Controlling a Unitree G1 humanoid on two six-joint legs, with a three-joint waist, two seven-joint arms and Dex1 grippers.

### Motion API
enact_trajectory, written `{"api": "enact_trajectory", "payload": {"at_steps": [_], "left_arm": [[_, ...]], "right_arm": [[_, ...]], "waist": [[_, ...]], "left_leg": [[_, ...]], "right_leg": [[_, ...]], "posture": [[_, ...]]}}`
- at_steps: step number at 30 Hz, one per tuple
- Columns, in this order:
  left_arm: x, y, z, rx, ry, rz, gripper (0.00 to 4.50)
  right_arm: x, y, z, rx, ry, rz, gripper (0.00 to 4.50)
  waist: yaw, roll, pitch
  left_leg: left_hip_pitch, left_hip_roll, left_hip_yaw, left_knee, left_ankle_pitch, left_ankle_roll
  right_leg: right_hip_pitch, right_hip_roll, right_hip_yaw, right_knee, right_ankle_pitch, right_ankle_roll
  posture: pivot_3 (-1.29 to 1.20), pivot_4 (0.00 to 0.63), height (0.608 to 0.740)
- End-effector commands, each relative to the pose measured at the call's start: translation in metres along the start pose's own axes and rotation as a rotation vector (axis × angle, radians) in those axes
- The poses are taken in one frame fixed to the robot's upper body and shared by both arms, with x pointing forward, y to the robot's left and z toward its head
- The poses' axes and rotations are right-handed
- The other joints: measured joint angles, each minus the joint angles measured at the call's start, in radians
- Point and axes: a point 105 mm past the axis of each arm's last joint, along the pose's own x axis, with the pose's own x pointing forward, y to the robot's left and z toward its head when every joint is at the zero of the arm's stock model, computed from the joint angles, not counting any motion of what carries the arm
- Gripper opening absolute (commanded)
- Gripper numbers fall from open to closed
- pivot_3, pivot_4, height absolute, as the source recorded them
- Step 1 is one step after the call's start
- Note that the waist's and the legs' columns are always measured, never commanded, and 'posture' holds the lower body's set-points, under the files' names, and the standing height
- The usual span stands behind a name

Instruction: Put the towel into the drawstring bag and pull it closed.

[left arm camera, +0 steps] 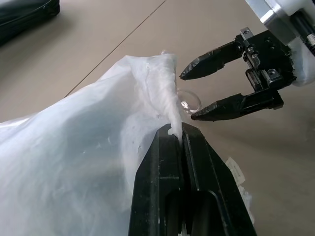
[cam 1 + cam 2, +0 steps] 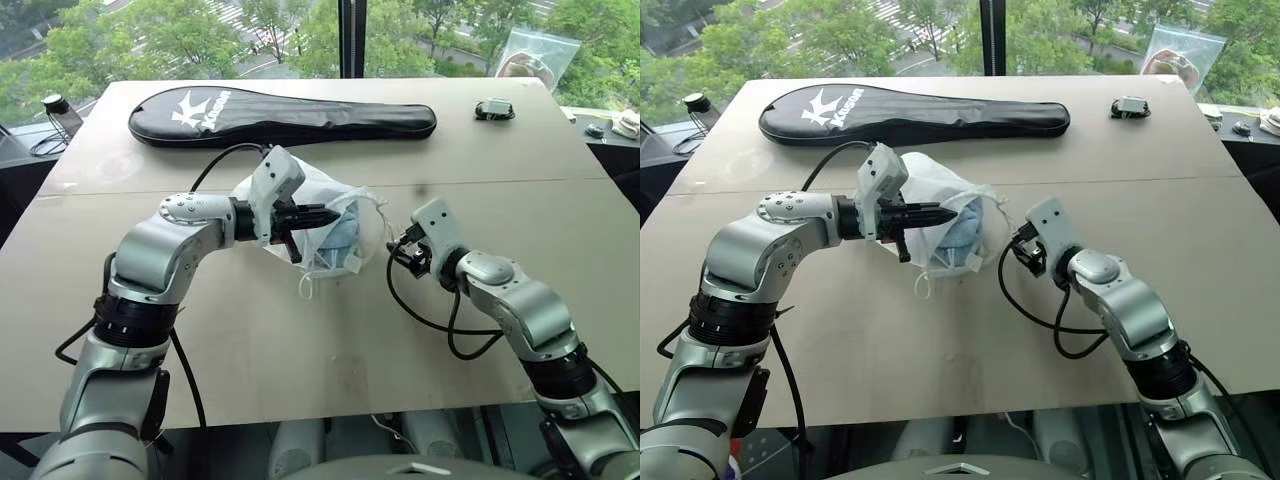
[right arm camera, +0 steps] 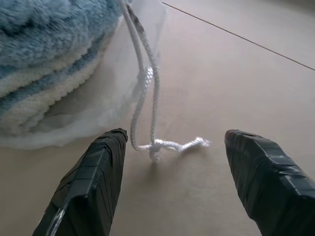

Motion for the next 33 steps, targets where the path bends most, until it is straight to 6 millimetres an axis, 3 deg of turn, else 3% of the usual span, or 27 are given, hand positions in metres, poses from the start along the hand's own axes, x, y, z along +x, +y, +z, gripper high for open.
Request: {"api": "enact_trajectory", "payload": {"at_steps": [1,13,21,25,28,30,33], "left_arm": [[-0.005,0.003,0.011,0.046,-0.032,0.027,0.00],[-0.002,-0.001,0.013,0.051,-0.034,0.029,0.00],[0.002,-0.003,0.014,0.047,-0.042,0.023,0.00],[0.004,-0.002,0.015,0.050,-0.047,0.026,0.00],[0.003,0.000,0.014,0.058,-0.047,0.037,0.00],[0.002,0.005,0.013,0.069,-0.044,0.051,0.00],[-0.003,0.014,0.011,0.116,-0.036,0.071,0.00]], "right_arm": [[-0.004,-0.007,0.019,-0.013,-0.074,-0.059,3.40],[-0.006,-0.020,0.032,-0.033,-0.108,-0.197,3.40],[0.025,0.000,0.033,-0.206,-0.118,-0.241,3.40],[0.040,0.003,0.032,-0.338,-0.145,-0.291,2.22],[0.038,-0.001,0.035,-0.343,-0.174,-0.312,0.63],[0.031,-0.006,0.037,-0.331,-0.187,-0.330,0.02],[0.018,-0.011,0.037,-0.262,-0.183,-0.325,0.02]], "waist": [[0.000,0.000,0.000],[-0.001,0.000,0.000],[-0.002,0.000,0.000],[-0.002,0.000,0.000],[-0.001,0.000,0.000],[-0.001,0.000,0.000],[0.000,0.000,0.000]], "left_leg": [[0.000,0.000,0.000,0.000,0.000,0.000],[0.000,0.000,0.000,0.000,0.000,0.000],[0.001,0.000,0.000,0.000,0.000,0.000],[0.000,0.000,0.001,0.000,0.000,0.000],[0.000,0.000,0.000,0.000,0.000,0.000],[0.000,0.000,0.000,0.000,0.000,0.000],[0.000,0.000,0.000,0.000,0.000,0.000]], "right_leg": [[0.000,0.000,0.000,0.000,0.000,0.000],[0.000,0.000,0.000,0.000,0.000,0.000],[0.000,0.000,0.000,0.001,0.000,0.000],[0.000,0.000,0.000,0.000,0.000,0.000],[0.000,0.000,0.000,0.000,0.000,0.000],[0.000,0.000,0.000,0.000,0.000,0.000],[0.000,0.000,0.000,0.000,0.000,0.000]], "posture": [[0.00,0.150,0.740],[0.00,0.150,0.740],[0.00,0.150,0.740],[0.00,0.150,0.740],[0.00,0.150,0.740],[0.00,0.150,0.740],[0.00,0.150,0.740]]}}
